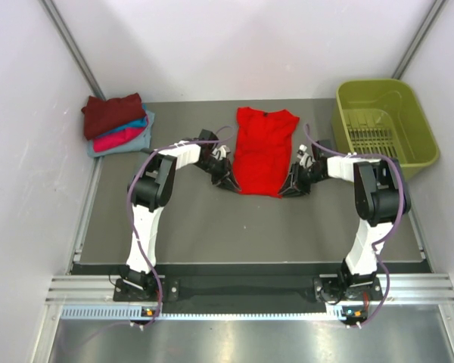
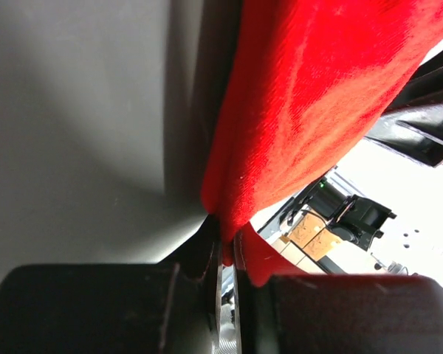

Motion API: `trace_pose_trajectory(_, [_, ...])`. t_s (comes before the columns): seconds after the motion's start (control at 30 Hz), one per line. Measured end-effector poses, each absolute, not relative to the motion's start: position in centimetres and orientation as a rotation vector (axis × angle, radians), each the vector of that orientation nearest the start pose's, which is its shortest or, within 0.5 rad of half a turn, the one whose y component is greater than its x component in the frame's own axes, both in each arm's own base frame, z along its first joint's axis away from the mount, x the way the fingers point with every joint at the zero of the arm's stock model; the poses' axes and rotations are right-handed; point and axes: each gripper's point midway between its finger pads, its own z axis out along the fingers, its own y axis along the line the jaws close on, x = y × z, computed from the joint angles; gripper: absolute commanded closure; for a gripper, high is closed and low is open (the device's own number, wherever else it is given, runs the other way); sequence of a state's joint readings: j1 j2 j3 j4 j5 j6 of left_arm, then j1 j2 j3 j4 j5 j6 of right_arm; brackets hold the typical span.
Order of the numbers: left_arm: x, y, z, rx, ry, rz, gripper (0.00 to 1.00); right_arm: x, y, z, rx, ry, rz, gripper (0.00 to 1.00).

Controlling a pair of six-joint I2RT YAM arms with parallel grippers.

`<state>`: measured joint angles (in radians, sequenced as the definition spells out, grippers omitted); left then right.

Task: Fold and stack the t-shirts
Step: Fold the tshirt

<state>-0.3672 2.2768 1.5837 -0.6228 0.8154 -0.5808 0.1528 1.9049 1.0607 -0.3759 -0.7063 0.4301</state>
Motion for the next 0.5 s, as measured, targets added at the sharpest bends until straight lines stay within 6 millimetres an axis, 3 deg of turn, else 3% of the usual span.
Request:
trace_pose_trajectory(0.13, [34.9,-28.6,2.3,-0.141,3.006,-1.328,0.93,31.7,17.8,1.8,0.209,2.805,1.129,1.00])
trace_pose_trajectory(0.37, [34.7,-27.9,2.5,-0.061,3.013,-1.274,1.00,31.5,17.4,2.2,0.206,2.804,1.116,1.00])
trace_pose_trajectory(0.5, [34.3,-27.2,3.3,0.016,3.012,-1.230,1.00,31.1,17.1,3.6,0.187,2.794,1.115,1.00])
